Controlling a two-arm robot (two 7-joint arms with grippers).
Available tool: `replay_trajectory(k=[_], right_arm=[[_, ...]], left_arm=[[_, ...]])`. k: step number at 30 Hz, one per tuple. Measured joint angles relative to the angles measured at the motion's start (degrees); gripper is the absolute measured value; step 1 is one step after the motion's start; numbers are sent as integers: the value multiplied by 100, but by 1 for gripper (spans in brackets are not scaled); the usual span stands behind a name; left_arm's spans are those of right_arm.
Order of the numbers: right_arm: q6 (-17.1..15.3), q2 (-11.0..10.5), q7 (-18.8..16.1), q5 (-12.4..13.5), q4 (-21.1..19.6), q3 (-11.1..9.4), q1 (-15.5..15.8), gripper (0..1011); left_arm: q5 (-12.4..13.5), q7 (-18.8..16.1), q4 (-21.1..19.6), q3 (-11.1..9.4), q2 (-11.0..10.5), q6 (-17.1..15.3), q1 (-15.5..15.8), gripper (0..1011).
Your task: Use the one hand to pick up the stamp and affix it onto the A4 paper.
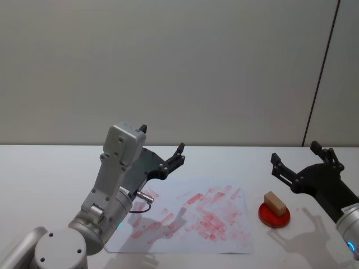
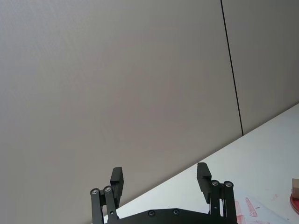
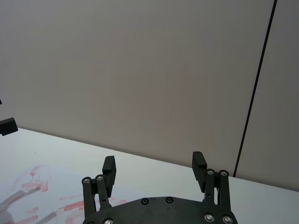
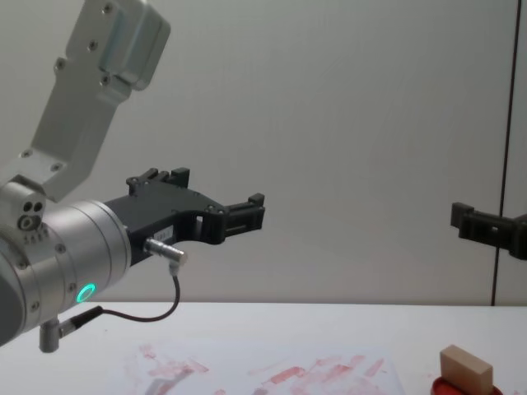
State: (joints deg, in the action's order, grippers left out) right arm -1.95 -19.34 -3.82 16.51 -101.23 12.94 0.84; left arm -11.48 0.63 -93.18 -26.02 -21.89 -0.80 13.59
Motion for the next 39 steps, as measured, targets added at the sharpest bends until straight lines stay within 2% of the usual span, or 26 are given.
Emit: replay_trajectory(k=[24, 39], right_arm=[[0, -4, -42, -12, 27, -2, -4, 1001], [1, -39, -517, -260, 556, -11, -145, 1001]], left_arm=[[0, 0, 0, 0, 0, 0, 0, 1002], [0, 0, 0, 0, 0, 0, 0, 1002]])
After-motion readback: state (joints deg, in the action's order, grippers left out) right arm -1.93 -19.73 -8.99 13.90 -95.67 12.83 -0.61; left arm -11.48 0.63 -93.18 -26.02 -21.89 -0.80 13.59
